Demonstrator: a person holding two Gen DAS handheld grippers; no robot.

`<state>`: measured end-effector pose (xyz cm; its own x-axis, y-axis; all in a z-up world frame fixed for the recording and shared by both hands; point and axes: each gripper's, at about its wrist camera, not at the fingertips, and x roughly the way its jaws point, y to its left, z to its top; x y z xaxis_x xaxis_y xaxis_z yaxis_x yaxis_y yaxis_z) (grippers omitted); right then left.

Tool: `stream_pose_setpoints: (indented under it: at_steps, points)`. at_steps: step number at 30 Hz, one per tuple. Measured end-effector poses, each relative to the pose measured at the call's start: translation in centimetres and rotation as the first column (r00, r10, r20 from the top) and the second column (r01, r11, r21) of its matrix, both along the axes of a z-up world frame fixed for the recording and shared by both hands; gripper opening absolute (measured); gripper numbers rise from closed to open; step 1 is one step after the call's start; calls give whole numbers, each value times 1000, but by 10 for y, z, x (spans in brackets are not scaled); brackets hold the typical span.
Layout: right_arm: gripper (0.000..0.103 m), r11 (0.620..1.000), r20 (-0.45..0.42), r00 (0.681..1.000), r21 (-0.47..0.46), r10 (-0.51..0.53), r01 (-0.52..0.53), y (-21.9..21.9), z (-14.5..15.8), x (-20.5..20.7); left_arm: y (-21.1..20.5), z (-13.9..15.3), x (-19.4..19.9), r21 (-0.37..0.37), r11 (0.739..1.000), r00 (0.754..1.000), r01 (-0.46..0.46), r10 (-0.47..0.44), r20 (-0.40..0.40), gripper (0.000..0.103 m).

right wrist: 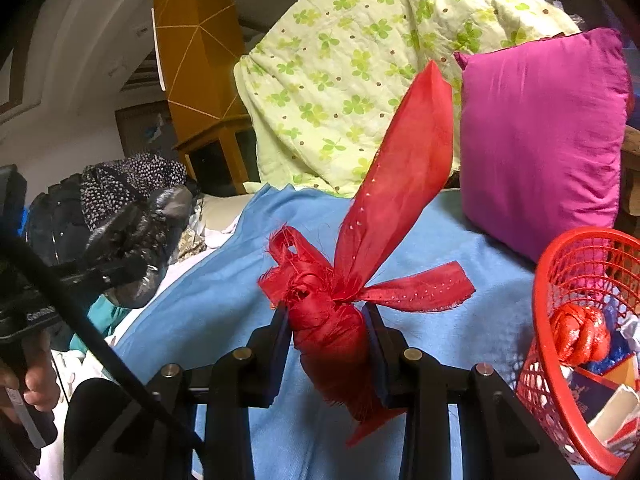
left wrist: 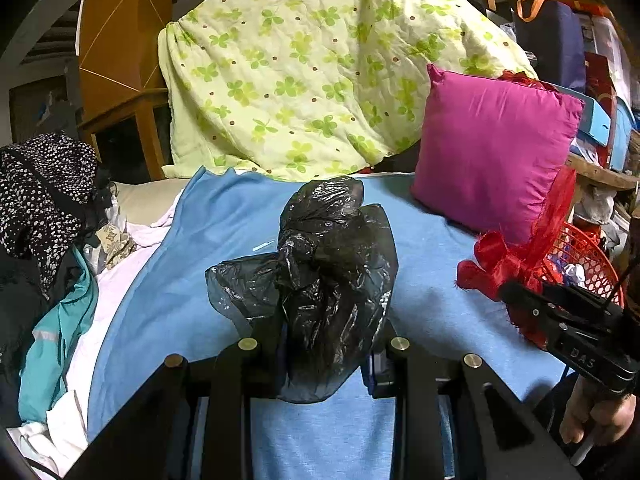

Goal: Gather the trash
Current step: 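Carry the black bag with the left tool while the right tool carries the ribbon toward the basket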

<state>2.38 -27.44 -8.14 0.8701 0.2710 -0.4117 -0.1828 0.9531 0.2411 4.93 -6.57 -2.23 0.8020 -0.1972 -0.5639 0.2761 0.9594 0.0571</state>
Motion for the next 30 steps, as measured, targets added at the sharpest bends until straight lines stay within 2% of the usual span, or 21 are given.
stream_pose_setpoints:
  at_steps: [4,15,30]
  points:
    - [38,1000,27,1000,17,-14,13,-3,10,-17,-5,3,-2,3,1000,1000,14,-14,9,30]
    - [38,996,94,992,-25,-86,89,-12,61,-59,-19,13,-13,-4,999,998,54,-54,24,30]
    - [38,985,76,983,-36,-168,171,-33,89,-93,-46,27,-31,13,994,993,108,-109,50,30]
